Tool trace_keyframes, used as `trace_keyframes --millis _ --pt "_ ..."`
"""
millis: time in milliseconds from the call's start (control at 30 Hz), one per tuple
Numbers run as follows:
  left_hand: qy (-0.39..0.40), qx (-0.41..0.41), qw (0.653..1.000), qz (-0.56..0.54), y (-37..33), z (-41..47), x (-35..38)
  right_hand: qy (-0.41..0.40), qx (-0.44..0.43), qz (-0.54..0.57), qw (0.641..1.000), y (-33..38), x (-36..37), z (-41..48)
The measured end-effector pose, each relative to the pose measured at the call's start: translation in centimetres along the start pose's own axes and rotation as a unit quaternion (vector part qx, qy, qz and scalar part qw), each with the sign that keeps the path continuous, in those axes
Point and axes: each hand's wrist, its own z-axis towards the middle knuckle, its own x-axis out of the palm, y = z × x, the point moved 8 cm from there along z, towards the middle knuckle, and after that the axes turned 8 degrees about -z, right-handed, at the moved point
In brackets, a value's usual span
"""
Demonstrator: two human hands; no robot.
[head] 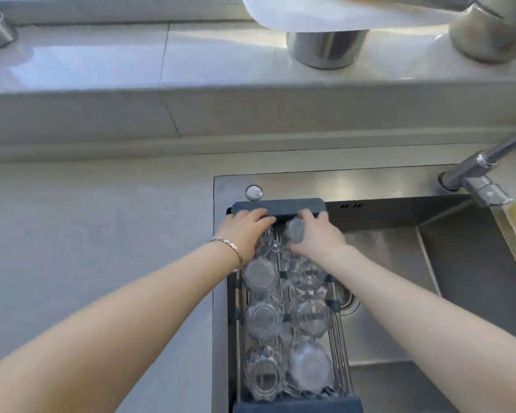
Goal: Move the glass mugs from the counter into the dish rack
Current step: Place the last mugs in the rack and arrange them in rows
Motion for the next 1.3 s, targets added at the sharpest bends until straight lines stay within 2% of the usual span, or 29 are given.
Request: trace_keyframes --millis 67,133,300,433,567,667,767,867,933,1033,1133,1300 --pt "0.032 0.026 0.998 0.045 -0.4 1.0 1.1 -0.023 0.011 0.020 0.999 0.0 0.7 0.5" --pt "0.032 0.038 0.996 0.076 -0.6 1.4 1.6 -0.053 0.017 0.059 0.997 -0.2 0.9 0.5" --pt "0.015 0.012 0.996 0.088 -0.7 1.3 2.0 -0.101 0.032 0.168 0.980 -1.3 -0.4 -0.6" --pt "0.013 -0.011 0.999 0.034 -0.6 0.9 1.8 -0.151 0.025 0.221 0.963 -2.6 -3.1 -3.3" --pt "-0.018 -0.121 0.987 -0.101 1.1 0.3 0.8 -0.200 0.015 0.267 0.943 -4.6 -5.9 -6.5" --pt "-0.030 -0.149 0.984 -0.087 1.0 0.4 0.9 -0.208 0.011 0.287 0.935 -5.7 -6.9 -7.2" --pt "-0.043 -0.154 0.983 -0.093 0.8 0.5 1.7 -0.190 -0.058 0.230 0.953 -4.7 -7.7 -6.8" --pt "-0.062 -0.145 0.979 -0.126 1.4 0.2 1.8 -0.137 -0.183 0.116 0.967 -2.0 -8.3 -5.7" --pt "-0.066 -0.128 0.979 -0.143 1.9 -0.2 1.8 -0.078 -0.272 0.024 0.959 0.2 -7.5 -4.8" --pt "-0.053 -0.100 0.981 -0.159 2.5 -0.6 2.2 0.005 -0.366 -0.111 0.924 2.8 -5.1 -3.5" --pt "-0.050 -0.094 0.978 -0.181 3.0 -0.8 2.5 0.034 -0.403 -0.172 0.898 3.8 -3.6 -2.5" --pt "-0.061 -0.092 0.977 -0.184 2.8 -0.8 2.5 0.062 -0.395 -0.167 0.901 4.0 -1.4 -0.9"
